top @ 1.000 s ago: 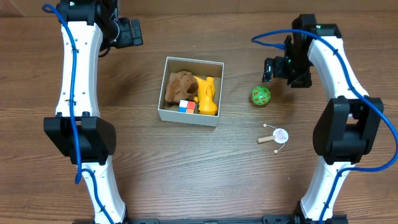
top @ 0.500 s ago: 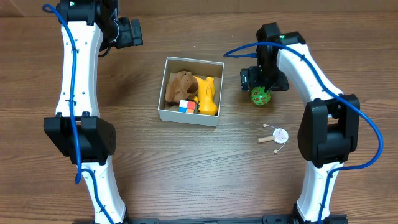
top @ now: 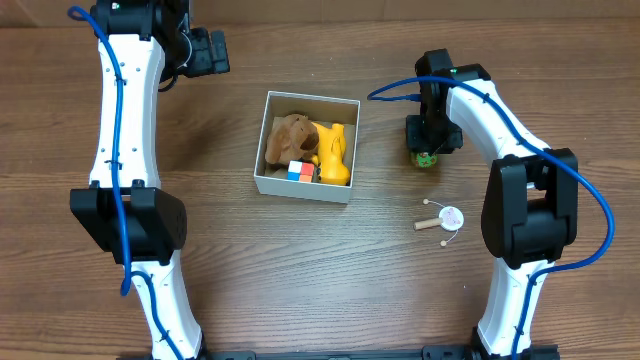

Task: Pack container
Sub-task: 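Reach the right gripper to the green lettered ball and grasp it, then carry the green ball with the right gripper and release it into the box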

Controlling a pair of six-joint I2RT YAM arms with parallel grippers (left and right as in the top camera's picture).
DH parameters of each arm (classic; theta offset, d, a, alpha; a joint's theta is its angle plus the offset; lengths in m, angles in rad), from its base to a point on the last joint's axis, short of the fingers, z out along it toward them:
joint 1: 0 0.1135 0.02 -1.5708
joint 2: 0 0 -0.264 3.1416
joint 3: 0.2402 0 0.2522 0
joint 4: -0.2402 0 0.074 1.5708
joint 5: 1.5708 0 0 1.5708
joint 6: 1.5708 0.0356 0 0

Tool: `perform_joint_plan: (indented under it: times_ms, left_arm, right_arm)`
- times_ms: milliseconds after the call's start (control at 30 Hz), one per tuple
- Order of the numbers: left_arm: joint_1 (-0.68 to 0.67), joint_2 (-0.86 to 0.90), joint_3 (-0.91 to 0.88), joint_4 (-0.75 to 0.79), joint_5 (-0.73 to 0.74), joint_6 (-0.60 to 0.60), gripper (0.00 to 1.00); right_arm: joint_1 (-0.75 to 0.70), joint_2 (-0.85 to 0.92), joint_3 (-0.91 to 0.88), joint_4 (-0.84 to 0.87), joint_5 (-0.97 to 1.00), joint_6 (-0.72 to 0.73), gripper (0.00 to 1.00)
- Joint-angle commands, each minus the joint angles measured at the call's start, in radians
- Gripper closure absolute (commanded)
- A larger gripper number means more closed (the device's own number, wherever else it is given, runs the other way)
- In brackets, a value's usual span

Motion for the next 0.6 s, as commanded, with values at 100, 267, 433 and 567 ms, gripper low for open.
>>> perform_joint_plan:
  times_ms: [100, 267, 433, 567]
  left_arm:
    - [-0.006, -0.010, 0.012, 0.002, -0.010, -0.017, 0.00]
    - [-0.006, -0.010, 0.012, 0.002, -0.010, -0.017, 0.00]
    - [-0.006, -0.010, 0.012, 0.002, -0.010, -0.017, 0.00]
    - [-0.006, -0.010, 0.012, 0.002, -0.010, -0.017, 0.00]
  right_arm:
    - [0.002, -0.039, 0.168, -0.126, -0.023, 0.000, 0.96]
    - [0.025, -0.091, 0.469, -0.314, -0.035, -0.001, 0.96]
    - [0.116, -0.117, 0.619, -0.359, -0.054, -0.004, 0.96]
    - [0.217, -0.106, 0.603, -0.334, -0.053, -0.004, 0.96]
